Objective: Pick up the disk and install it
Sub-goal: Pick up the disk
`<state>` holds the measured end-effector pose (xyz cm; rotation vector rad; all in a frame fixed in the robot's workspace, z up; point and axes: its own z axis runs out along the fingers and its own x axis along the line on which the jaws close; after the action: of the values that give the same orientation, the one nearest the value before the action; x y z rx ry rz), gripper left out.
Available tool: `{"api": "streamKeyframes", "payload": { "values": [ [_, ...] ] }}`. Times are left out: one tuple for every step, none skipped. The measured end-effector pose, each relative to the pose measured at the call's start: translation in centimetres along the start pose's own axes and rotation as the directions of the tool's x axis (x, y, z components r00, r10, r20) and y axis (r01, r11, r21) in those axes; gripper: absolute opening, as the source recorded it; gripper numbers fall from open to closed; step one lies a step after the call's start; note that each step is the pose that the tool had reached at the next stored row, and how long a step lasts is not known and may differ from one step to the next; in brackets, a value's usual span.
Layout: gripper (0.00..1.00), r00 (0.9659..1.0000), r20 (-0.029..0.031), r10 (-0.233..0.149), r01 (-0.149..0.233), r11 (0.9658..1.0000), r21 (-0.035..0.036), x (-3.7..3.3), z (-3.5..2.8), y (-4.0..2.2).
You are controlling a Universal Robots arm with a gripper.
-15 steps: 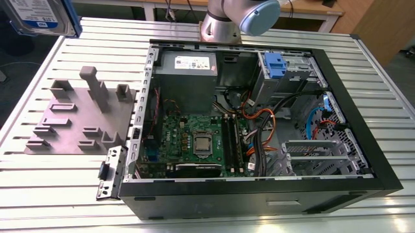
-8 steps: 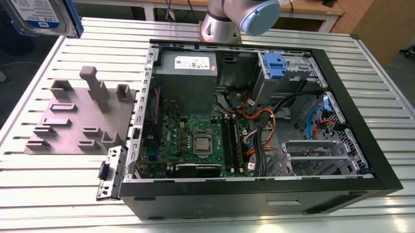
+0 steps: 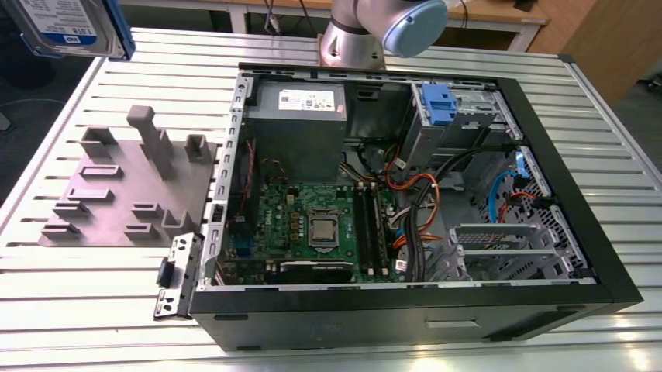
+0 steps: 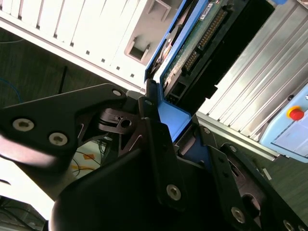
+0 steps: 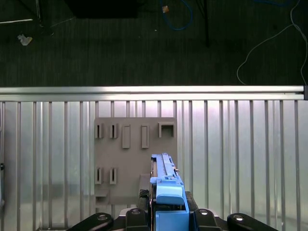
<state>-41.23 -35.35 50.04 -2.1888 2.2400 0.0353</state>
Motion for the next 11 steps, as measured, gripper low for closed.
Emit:
{"api": "streamKeyframes", "payload": {
  "values": [
    [0.36,1.0,0.0,0.0,0.0,1.0,0.0,0.0,0.0,-0.03],
    [0.36,1.0,0.0001,0.0,0.0,1.0,0.0,0.0,0.0,-0.06],
    [0.36,1.0,0.0,0.0,0.0,1.0,0.0001,0.0,0.0,-0.09],
    [0.36,1.0,0.0,0.0,0.0,1.0,0.0,0.0,0.0,-0.12],
    [0.36,1.0,0.0,0.0,0.0,1.0,0.0,0.0,0.0,-0.15],
    [0.36,1.0,0.0,0.0,0.0,1.0,0.0,-0.01,0.0,-0.18],
    [0.36,1.0,0.0,0.0,0.0,1.0,0.0001,0.0,0.0,-0.21],
    [0.36,1.0,0.0001,0.0,0.0,1.0,0.0001,-0.01,0.0,-0.23],
    [0.36,1.0,0.0,0.0,0.0,1.0,0.0,-0.01,0.0,-0.26],
    [0.36,1.0,0.0,0.0,0.0,1.0,0.0,-0.01,0.0,-0.29],
    [0.36,1.0,0.0,0.0,0.0,1.0,0.0,-0.01,0.0,-0.32]
  ]
}}
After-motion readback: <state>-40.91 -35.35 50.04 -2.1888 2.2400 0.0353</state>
